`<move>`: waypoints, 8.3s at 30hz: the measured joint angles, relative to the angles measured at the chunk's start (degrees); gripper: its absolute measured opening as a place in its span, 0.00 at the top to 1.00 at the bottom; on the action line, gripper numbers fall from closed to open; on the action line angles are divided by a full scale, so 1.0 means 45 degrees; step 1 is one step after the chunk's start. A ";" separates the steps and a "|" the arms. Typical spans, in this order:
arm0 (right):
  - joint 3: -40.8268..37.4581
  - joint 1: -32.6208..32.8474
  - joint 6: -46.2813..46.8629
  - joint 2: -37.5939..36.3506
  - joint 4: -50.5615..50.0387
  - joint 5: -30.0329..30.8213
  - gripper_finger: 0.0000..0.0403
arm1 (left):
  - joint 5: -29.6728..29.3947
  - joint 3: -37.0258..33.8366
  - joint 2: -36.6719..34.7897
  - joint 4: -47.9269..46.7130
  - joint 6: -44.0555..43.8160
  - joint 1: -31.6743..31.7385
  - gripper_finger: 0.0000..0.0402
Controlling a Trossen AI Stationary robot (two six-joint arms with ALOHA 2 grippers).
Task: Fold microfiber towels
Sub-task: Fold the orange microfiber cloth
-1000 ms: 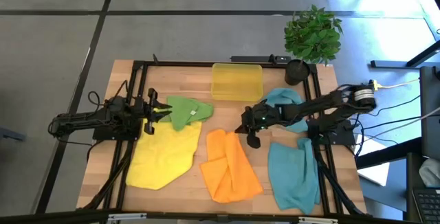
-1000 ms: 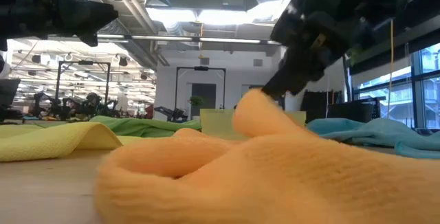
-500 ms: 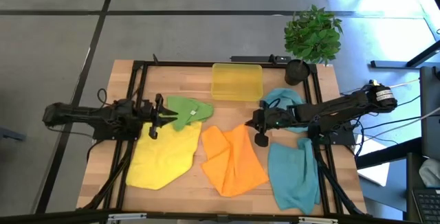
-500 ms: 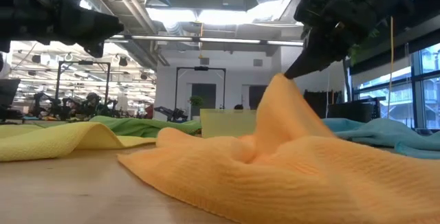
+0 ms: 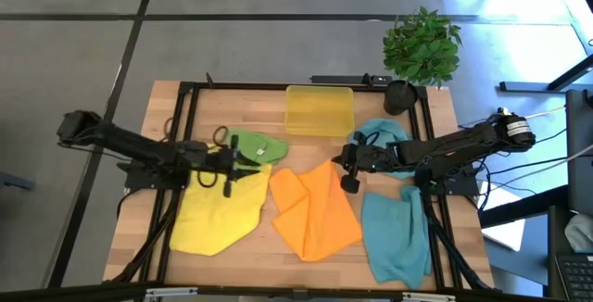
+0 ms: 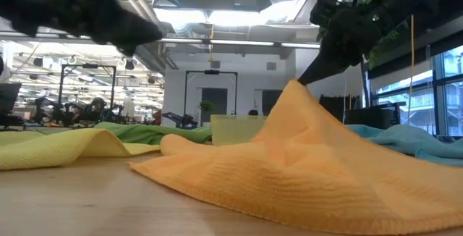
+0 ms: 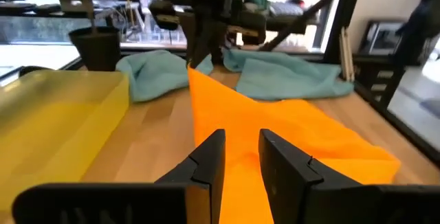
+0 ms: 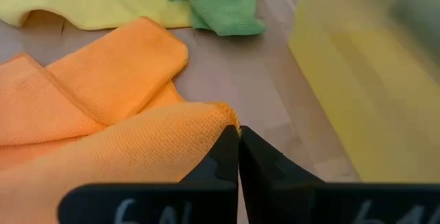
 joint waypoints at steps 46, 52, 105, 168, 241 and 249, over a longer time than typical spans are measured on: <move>0.0000 0.1010 -0.1822 0.0005 0.2270 -0.0136 0.99 | 0.5013 0.9484 1.0836 -0.0621 -0.0383 0.2902 0.41; 0.0000 0.1010 -0.2055 0.0005 0.2527 -0.0131 0.99 | 0.5027 0.9648 1.1509 -0.0504 -0.0639 0.2902 0.41; 0.0010 0.1015 -0.0729 0.0005 0.1029 -0.0236 0.79 | 0.6499 1.0316 1.1417 -0.2253 0.0103 0.3389 1.00; -0.4741 -0.1341 0.2235 0.0019 0.3952 -0.7189 0.68 | 0.1321 1.0310 0.6749 -0.5742 0.3400 0.1571 1.00; 0.5367 0.6573 0.2465 -0.4983 -0.6362 0.0174 0.99 | -0.9091 1.0310 0.3382 -0.4548 0.1912 -0.6870 1.00; 0.5455 0.5662 0.5493 -0.4161 -1.0980 0.1617 0.99 | -0.8615 0.9626 0.3804 -0.7826 -0.1228 -0.4903 1.00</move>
